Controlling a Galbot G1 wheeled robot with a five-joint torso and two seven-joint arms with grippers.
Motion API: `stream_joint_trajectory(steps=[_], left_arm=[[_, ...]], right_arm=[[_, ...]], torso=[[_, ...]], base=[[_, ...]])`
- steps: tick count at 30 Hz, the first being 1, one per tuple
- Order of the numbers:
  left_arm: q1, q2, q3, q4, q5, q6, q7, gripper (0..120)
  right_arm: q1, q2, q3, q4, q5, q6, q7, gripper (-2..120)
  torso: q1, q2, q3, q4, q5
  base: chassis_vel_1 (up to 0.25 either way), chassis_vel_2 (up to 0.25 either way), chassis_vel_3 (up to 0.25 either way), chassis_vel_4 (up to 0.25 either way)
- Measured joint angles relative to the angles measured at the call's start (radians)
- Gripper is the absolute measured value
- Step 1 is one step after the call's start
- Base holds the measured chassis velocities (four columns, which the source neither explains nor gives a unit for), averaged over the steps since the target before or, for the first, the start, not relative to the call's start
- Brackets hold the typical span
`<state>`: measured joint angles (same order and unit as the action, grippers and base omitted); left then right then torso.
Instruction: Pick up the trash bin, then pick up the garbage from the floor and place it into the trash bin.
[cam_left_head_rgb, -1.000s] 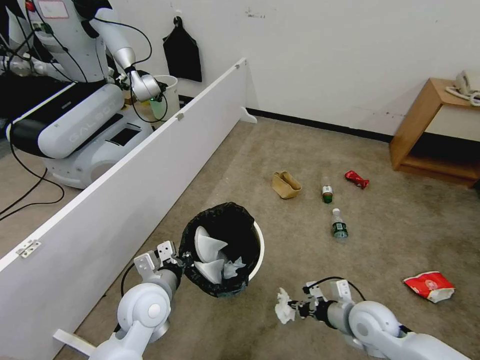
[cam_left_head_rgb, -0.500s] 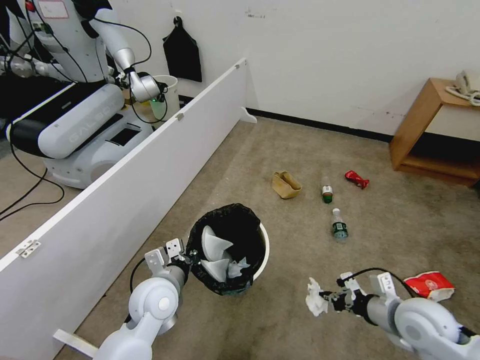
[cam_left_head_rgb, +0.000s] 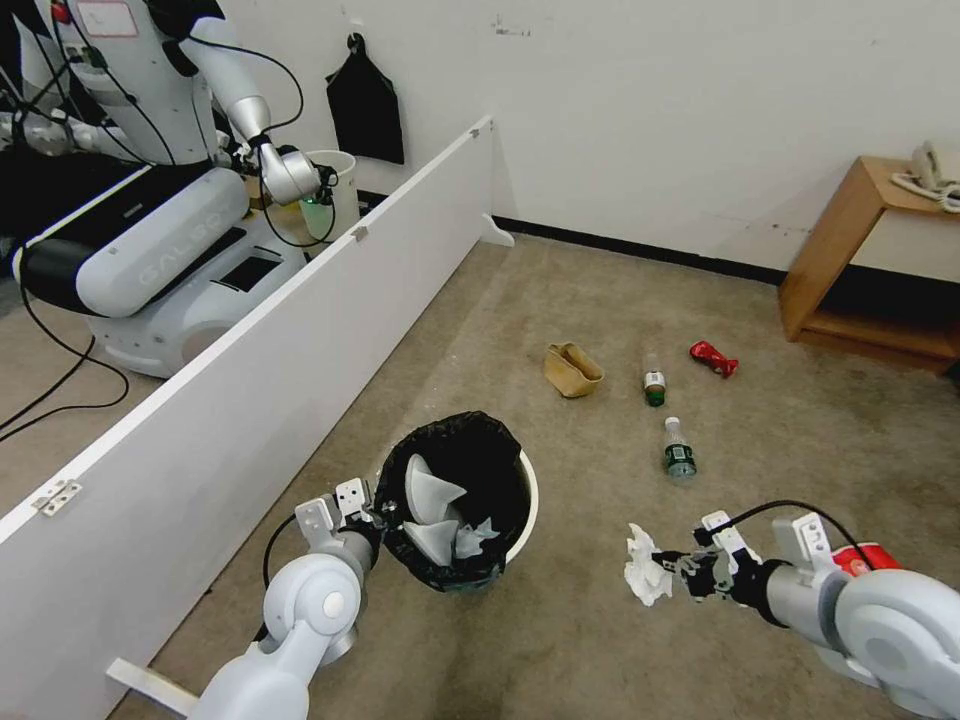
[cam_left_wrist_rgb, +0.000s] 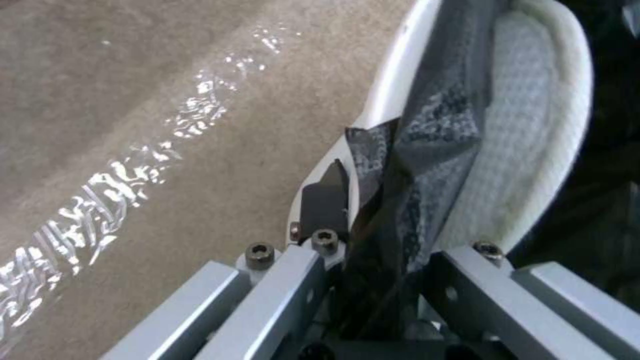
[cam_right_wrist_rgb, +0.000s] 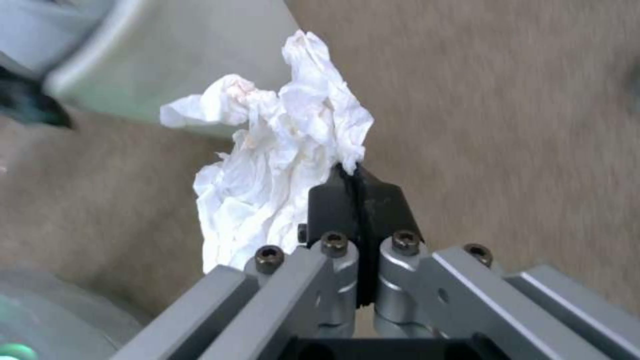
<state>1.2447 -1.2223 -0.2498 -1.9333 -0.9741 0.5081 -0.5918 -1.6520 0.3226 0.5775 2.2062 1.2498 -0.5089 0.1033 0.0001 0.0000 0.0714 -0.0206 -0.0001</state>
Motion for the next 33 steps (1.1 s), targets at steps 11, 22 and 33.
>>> stream_joint_trajectory(steps=[11,22,33], left_arm=[[0.002,0.007,0.008,0.007,0.015,0.000,0.003,1],[0.010,0.016,0.012,0.017,0.039,0.002,0.013,1],[0.013,0.016,0.021,0.018,0.046,0.006,0.016,1]], right_arm=[[0.044,-0.021,0.026,0.075,0.046,0.014,0.021,0],[0.086,-0.025,0.066,0.150,0.072,0.032,0.032,0],[0.106,-0.039,0.121,0.215,0.112,0.050,0.043,0]], torso=[[0.000,0.000,0.000,-0.0007,0.0000],[0.000,0.000,0.000,-0.0006,0.0002],[0.000,0.000,0.000,-0.0008,0.0002]], base=[[0.000,0.000,0.000,0.000],[0.000,0.000,0.000,0.000],[0.000,0.000,0.000,0.000]])
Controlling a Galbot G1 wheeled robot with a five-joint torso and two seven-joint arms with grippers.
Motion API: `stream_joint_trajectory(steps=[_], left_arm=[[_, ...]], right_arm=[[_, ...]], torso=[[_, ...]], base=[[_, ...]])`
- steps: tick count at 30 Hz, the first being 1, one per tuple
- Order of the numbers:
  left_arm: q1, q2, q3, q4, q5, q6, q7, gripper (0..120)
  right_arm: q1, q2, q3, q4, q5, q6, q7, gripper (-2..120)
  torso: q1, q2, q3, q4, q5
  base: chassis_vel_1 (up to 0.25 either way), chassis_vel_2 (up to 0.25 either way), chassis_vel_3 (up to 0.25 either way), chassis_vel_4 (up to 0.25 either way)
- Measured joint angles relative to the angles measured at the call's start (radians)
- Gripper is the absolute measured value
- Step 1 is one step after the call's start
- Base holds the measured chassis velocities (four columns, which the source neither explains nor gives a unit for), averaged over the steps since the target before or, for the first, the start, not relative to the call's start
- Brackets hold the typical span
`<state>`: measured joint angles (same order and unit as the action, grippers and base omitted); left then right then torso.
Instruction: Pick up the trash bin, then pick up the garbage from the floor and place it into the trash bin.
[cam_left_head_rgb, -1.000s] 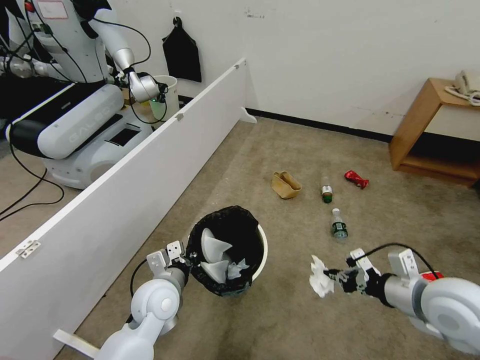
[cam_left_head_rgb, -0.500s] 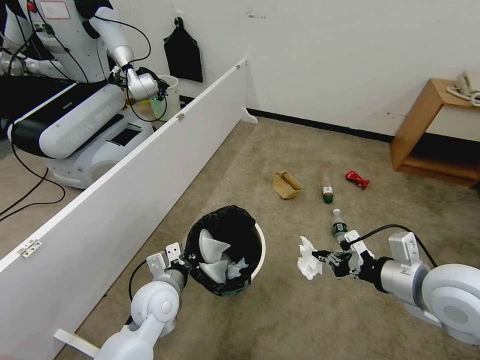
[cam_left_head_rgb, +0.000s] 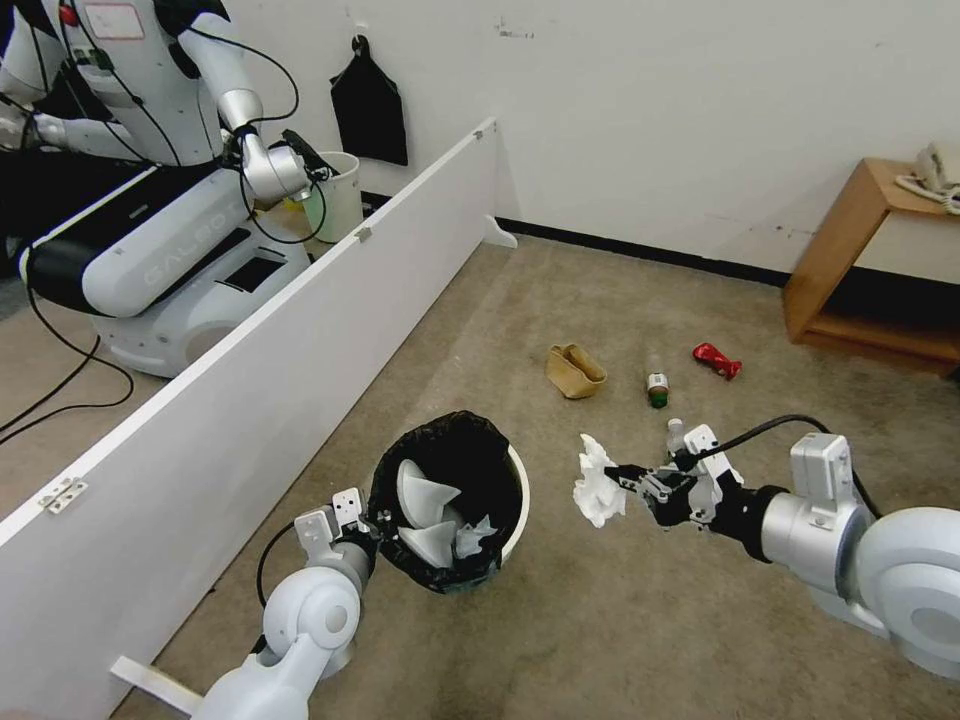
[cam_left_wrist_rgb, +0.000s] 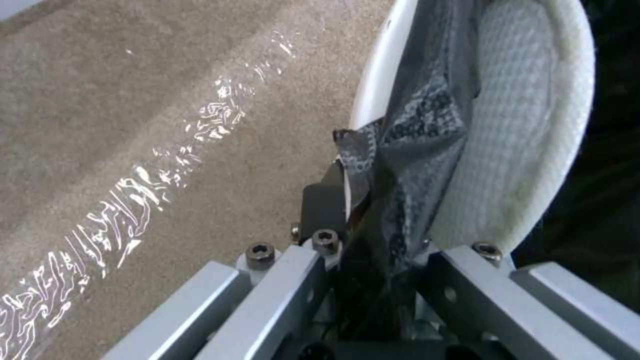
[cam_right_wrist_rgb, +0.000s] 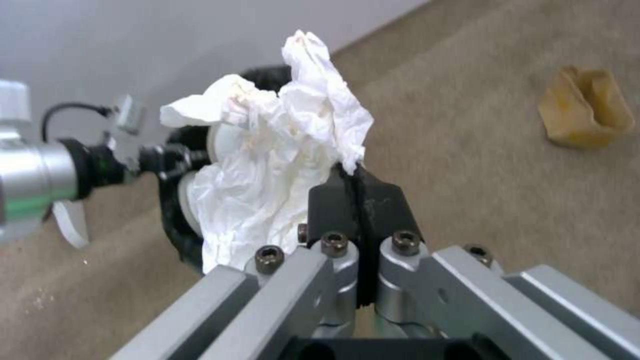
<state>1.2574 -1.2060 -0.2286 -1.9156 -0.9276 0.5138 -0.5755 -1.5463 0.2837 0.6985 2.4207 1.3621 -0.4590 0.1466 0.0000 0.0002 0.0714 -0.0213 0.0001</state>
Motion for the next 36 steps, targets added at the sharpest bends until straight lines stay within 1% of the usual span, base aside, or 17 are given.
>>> stream_joint_trajectory(steps=[4,5,10,12,18,19,22,23,30,36], left_arm=[[0.002,0.000,0.002,-0.001,0.002,0.000,0.002,1],[0.007,-0.001,0.007,-0.004,0.008,0.004,0.005,1],[0.009,-0.004,0.009,-0.009,0.013,0.008,0.006,1],[0.009,-0.008,0.002,-0.019,0.019,0.008,0.010,1],[0.009,-0.008,-0.005,-0.025,0.013,0.006,0.011,1],[0.010,-0.004,-0.012,-0.030,0.011,0.001,0.013,1],[0.010,0.001,-0.022,-0.037,0.010,-0.006,0.010,1],[0.011,0.002,-0.028,-0.042,0.010,-0.010,0.010,1],[0.011,-0.007,-0.028,-0.065,0.009,-0.015,0.013,1],[0.011,-0.011,-0.029,-0.067,0.010,-0.015,0.015,1]], right_arm=[[0.003,-0.002,0.010,0.008,0.004,0.003,0.000,0],[0.005,-0.012,0.036,0.024,0.014,0.011,-0.001,0],[0.004,-0.022,0.066,0.038,0.021,0.018,-0.005,0],[0.004,-0.029,0.082,0.049,0.022,0.027,-0.016,0],[0.004,-0.029,0.086,0.053,0.022,0.030,-0.022,0],[0.004,-0.028,0.087,0.055,0.020,0.034,-0.030,0],[0.008,-0.027,0.088,0.055,0.014,0.044,-0.047,0],[0.019,-0.028,0.088,0.057,0.013,0.051,-0.059,0],[0.112,-0.046,0.056,0.070,0.030,0.066,-0.092,0],[0.126,-0.052,0.052,0.078,0.031,0.069,-0.099,0]], torso=[[0.000,0.000,0.000,0.0000,0.0000],[0.000,0.000,0.000,0.0001,-0.0003],[0.000,0.000,0.000,-0.0001,-0.0004],[0.000,0.000,0.000,-0.0005,-0.0011],[0.000,-0.001,0.001,-0.0008,-0.0014],[0.000,-0.001,0.001,-0.0009,-0.0013],[0.000,-0.001,0.001,-0.0005,-0.0008],[0.000,-0.001,0.000,0.0002,-0.0005],[0.000,-0.001,0.000,0.0000,-0.0005],[0.000,0.000,0.000,0.0000,-0.0004]], base=[[0.000,0.000,0.000,0.000],[0.000,0.000,0.000,0.000],[0.000,0.000,0.000,0.000],[0.000,0.000,0.000,0.000],[0.000,0.000,0.000,0.000],[0.000,0.000,0.000,0.000],[0.000,0.000,0.000,0.000],[0.000,0.000,0.000,0.000],[0.000,0.000,0.000,0.000],[0.000,0.000,0.000,0.000]])
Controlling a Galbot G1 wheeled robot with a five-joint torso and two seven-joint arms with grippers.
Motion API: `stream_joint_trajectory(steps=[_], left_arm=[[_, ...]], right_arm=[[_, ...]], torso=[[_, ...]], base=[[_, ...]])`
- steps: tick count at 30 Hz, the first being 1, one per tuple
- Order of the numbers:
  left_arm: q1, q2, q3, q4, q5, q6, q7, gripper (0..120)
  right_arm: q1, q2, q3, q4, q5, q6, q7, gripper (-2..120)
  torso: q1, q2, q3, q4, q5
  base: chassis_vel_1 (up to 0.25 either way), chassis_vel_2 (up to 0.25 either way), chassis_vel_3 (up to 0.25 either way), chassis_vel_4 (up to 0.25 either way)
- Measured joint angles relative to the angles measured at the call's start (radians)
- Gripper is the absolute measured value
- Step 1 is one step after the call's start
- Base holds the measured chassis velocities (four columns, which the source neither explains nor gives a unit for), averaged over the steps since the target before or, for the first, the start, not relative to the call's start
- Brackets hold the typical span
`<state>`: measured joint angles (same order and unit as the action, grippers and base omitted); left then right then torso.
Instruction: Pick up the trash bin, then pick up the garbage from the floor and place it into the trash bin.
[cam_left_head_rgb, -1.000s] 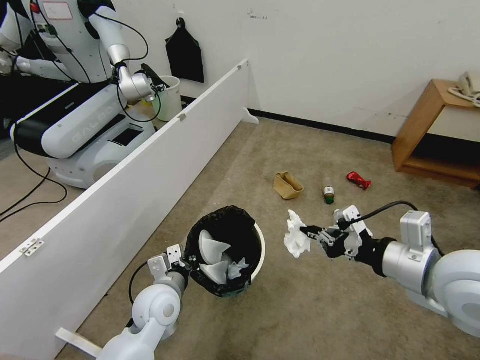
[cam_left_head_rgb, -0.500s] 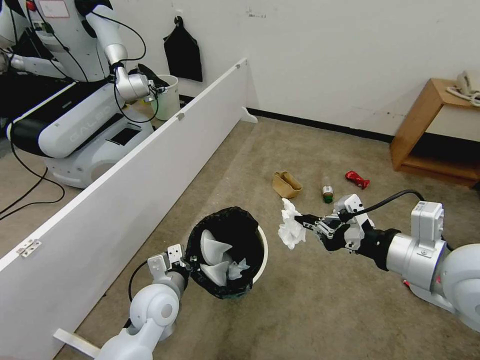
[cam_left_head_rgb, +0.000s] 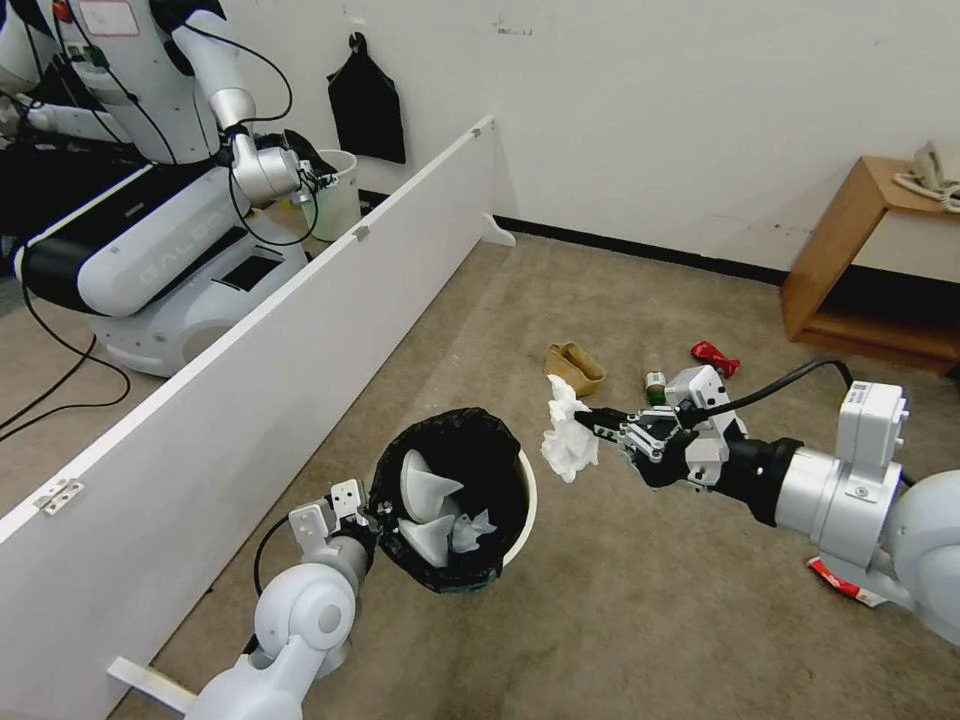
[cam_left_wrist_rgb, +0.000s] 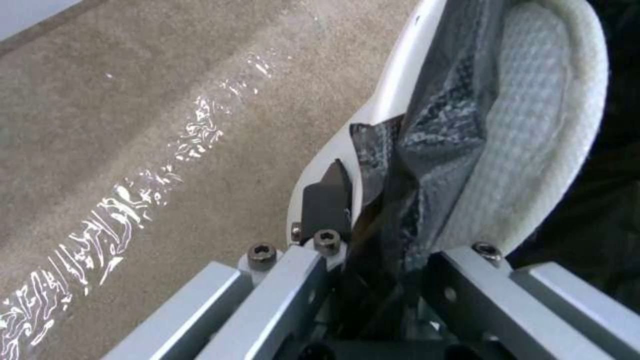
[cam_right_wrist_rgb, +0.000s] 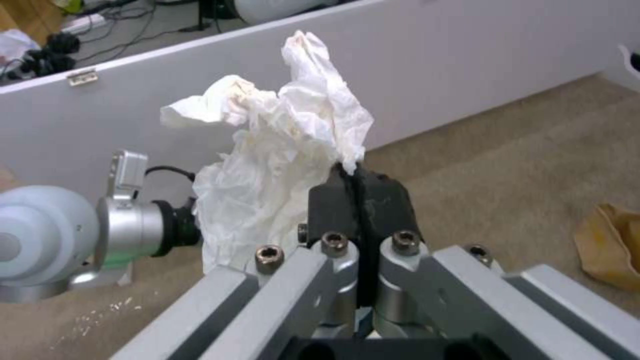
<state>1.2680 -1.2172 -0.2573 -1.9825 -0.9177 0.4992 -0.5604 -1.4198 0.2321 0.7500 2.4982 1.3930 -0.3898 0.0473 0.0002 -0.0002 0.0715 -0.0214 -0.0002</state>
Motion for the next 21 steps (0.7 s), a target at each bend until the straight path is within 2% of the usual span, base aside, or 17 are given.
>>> stream_joint_trajectory(steps=[21], left_arm=[[-0.008,-0.019,0.017,0.009,0.015,0.003,0.010,1]], right_arm=[[0.087,-0.030,0.009,0.003,0.057,0.025,-0.020,0]], torso=[[0.000,0.000,0.000,0.0000,0.0001]], base=[[0.000,0.000,0.000,0.000]])
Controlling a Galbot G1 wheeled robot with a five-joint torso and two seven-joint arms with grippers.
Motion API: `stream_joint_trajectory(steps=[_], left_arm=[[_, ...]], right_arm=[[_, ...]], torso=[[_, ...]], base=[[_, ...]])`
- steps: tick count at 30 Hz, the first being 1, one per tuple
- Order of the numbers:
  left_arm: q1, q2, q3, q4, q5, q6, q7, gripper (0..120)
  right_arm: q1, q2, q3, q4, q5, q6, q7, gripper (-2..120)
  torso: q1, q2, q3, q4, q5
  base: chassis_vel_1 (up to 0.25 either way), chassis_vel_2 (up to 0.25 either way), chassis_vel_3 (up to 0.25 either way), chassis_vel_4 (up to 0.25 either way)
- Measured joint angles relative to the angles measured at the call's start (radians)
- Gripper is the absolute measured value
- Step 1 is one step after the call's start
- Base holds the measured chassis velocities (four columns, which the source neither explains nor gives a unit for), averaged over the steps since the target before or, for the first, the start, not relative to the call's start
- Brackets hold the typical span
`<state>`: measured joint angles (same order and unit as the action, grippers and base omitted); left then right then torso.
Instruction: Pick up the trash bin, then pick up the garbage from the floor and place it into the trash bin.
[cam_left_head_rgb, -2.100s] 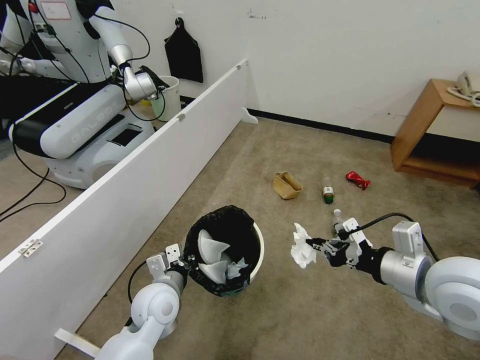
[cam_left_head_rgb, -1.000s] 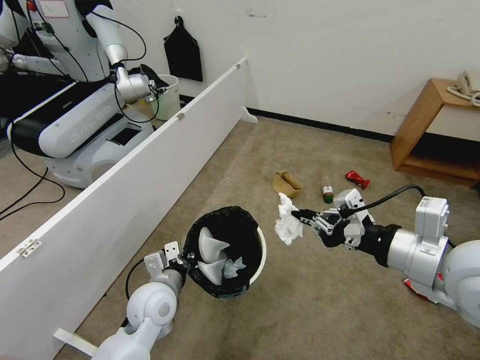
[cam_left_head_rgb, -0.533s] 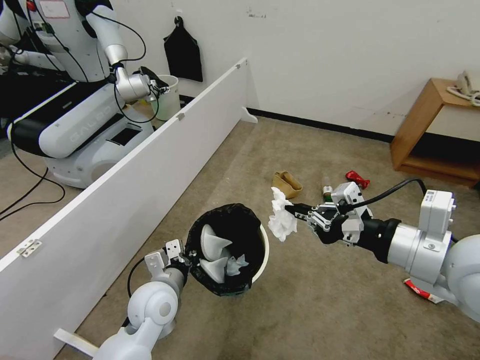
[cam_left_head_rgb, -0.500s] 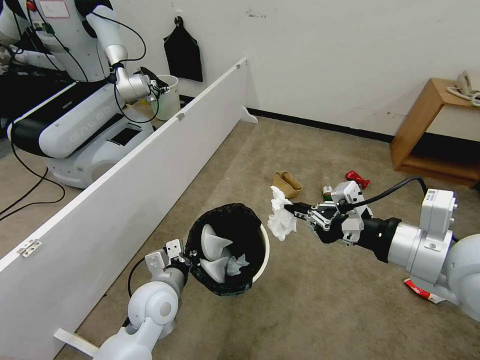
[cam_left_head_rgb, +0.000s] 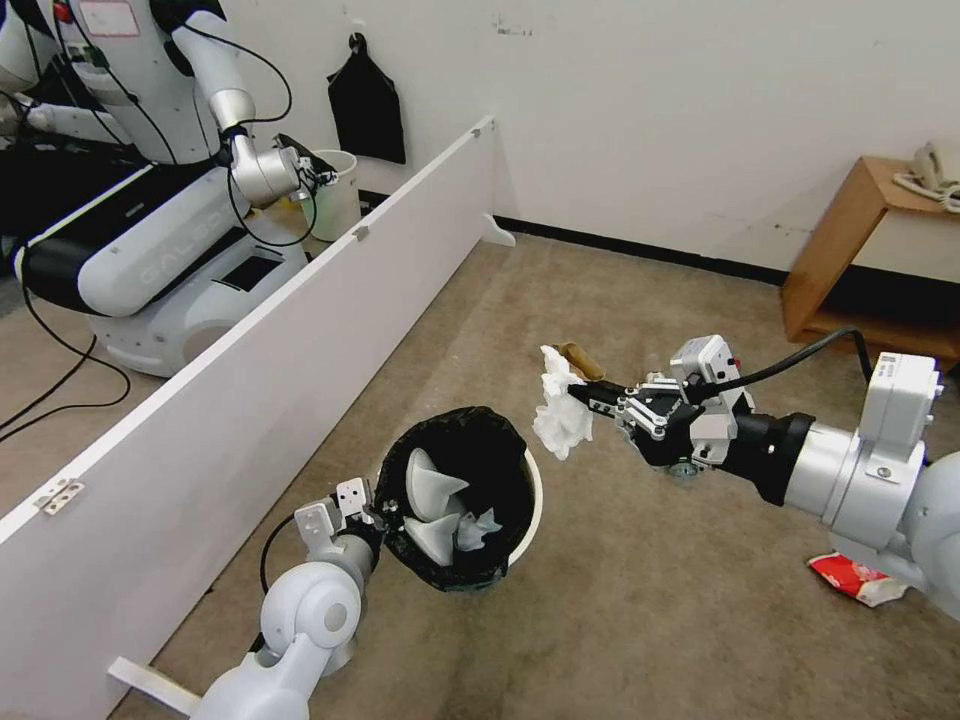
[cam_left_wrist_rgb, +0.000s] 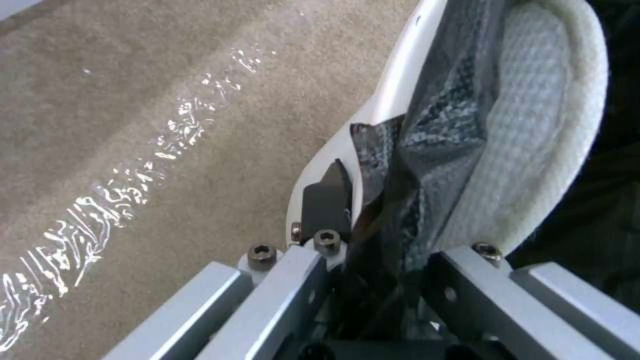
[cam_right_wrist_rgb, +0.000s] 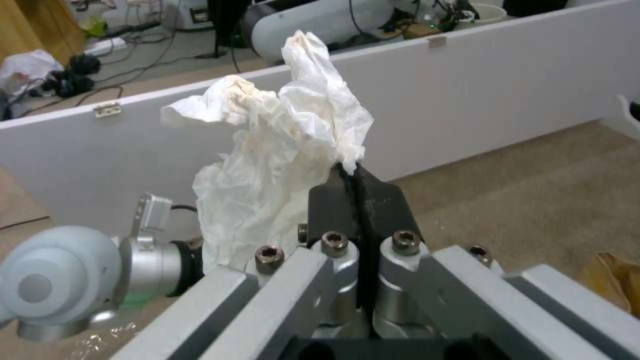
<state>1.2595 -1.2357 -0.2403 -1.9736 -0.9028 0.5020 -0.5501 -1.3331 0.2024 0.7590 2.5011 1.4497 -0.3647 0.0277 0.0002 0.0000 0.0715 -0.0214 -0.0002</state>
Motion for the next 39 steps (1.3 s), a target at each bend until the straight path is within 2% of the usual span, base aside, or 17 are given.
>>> stream_joint_trajectory(steps=[18,28,39], left_arm=[[-0.018,-0.031,0.046,-0.004,0.025,0.024,0.024,1],[-0.031,-0.036,0.069,-0.019,0.026,0.043,0.030,1],[-0.040,-0.053,0.096,-0.031,0.027,0.058,0.041,1]], right_arm=[[0.046,-0.020,-0.021,-0.001,0.026,0.009,-0.044,0],[0.015,-0.030,-0.029,-0.001,0.007,0.014,-0.101,0],[-0.023,-0.039,-0.031,-0.001,-0.016,0.014,-0.116,0]], torso=[[0.000,0.000,0.000,-0.0001,0.0000],[0.000,0.000,0.000,0.0000,0.0000],[0.000,0.000,0.000,0.0000,0.0000]], base=[[0.000,0.000,0.000,0.000],[0.000,0.000,0.000,0.000],[0.000,0.000,0.000,0.000]])
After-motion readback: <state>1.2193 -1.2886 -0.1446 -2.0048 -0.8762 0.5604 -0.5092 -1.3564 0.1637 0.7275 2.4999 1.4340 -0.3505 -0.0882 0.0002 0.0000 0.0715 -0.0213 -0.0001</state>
